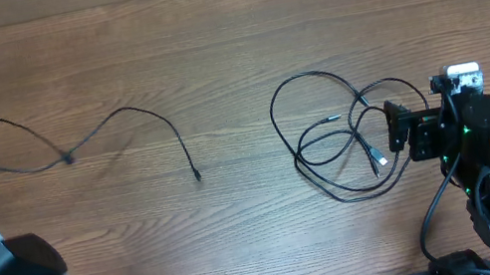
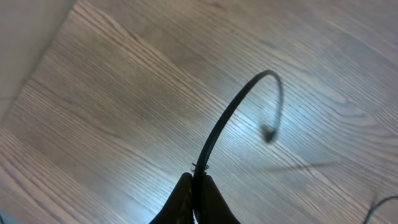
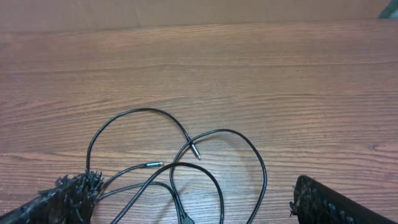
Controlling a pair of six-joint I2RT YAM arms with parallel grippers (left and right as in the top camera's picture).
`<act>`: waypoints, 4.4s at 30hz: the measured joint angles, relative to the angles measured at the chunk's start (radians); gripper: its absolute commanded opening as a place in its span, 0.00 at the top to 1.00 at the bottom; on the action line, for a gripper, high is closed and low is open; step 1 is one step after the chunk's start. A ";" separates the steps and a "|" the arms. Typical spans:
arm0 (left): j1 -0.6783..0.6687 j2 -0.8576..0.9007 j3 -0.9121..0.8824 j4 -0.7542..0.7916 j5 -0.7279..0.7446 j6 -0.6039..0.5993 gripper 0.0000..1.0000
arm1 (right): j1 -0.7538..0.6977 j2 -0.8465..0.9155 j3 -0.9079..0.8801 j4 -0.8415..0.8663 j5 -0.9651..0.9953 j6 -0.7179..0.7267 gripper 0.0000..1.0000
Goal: Untangle cables
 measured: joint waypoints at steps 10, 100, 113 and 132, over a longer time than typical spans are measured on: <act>0.145 0.151 0.000 0.079 0.079 0.000 0.96 | 0.000 0.000 0.000 -0.027 0.000 0.000 0.00; -0.716 0.205 -0.114 0.291 0.287 0.393 0.00 | 0.000 0.073 0.000 -0.050 -0.026 0.000 0.00; -0.732 0.205 -0.458 0.452 0.236 0.362 0.00 | 0.000 0.073 0.000 -0.050 -0.026 0.000 0.00; -0.699 0.158 -0.736 0.566 0.196 0.412 0.01 | 0.000 0.073 0.000 -0.053 -0.026 0.000 0.00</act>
